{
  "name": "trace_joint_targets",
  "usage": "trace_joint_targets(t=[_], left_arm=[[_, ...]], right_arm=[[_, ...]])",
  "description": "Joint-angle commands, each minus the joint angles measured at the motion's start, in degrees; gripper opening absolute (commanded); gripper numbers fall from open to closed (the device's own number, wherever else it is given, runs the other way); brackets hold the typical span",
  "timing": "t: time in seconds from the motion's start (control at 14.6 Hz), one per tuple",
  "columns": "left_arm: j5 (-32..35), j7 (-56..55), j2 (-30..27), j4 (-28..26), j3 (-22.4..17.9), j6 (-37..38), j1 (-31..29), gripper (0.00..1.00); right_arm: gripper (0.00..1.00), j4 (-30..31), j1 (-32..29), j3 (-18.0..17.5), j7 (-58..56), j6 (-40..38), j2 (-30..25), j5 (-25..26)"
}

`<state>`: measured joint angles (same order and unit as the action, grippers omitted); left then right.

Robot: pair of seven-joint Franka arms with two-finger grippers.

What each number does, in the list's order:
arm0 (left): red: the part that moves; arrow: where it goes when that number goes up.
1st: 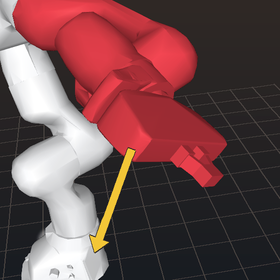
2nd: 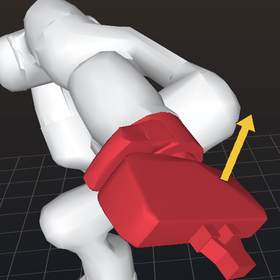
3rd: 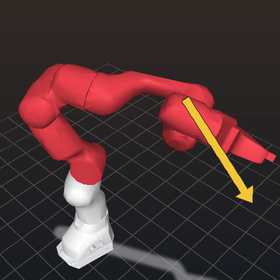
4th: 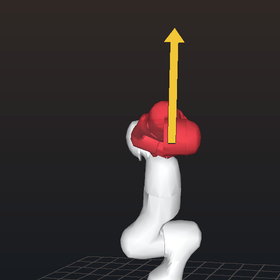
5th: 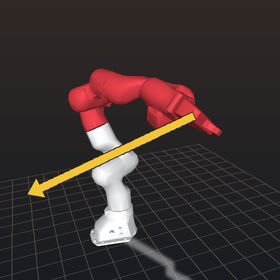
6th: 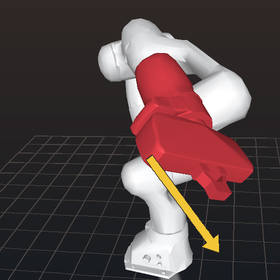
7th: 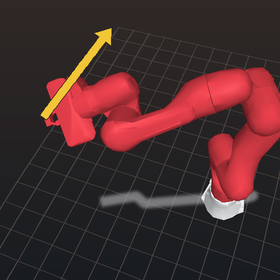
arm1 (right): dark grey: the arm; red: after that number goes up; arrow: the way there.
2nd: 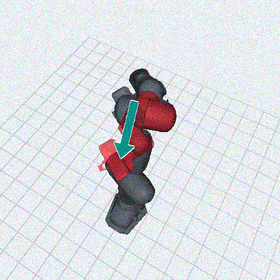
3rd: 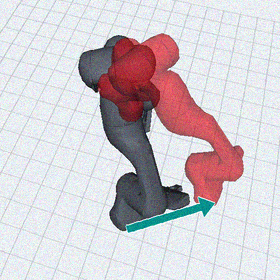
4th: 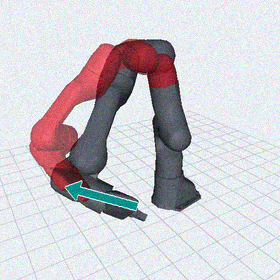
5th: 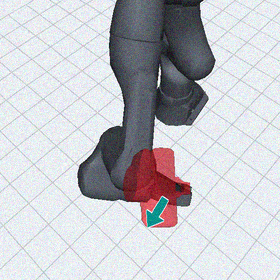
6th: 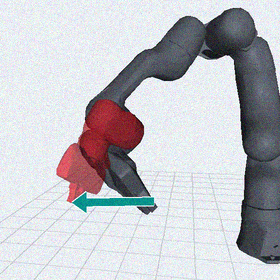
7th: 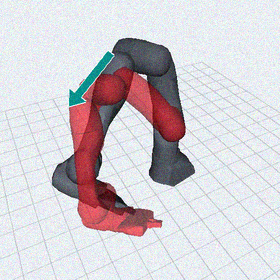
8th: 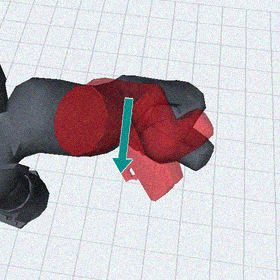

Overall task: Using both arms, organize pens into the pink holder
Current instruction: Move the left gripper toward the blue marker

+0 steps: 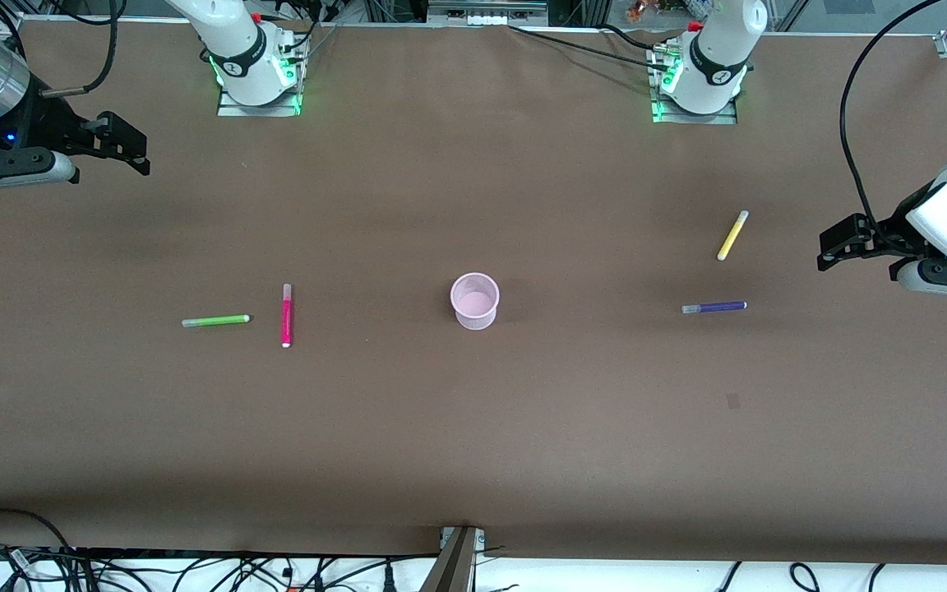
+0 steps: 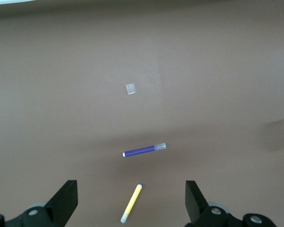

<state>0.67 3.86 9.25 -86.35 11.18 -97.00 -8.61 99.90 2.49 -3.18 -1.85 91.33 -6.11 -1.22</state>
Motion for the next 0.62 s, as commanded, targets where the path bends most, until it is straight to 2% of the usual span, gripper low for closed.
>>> trace_joint_targets(t=[0.0,0.55], left_arm=[[-0.05,0.45,0.51,1.35,0.07,0.94,0.09,1.0],[-0.05,0.71,0.25,1.36,0.25,1.9,0.44,1.0]], right_arm=[[1.0,0.3,-0.12,0.01,0.62,0.08,-0.74,-0.19],[1.0,0.3,-0.12,0.01,0.62,0.08,-0.74,-0.28]])
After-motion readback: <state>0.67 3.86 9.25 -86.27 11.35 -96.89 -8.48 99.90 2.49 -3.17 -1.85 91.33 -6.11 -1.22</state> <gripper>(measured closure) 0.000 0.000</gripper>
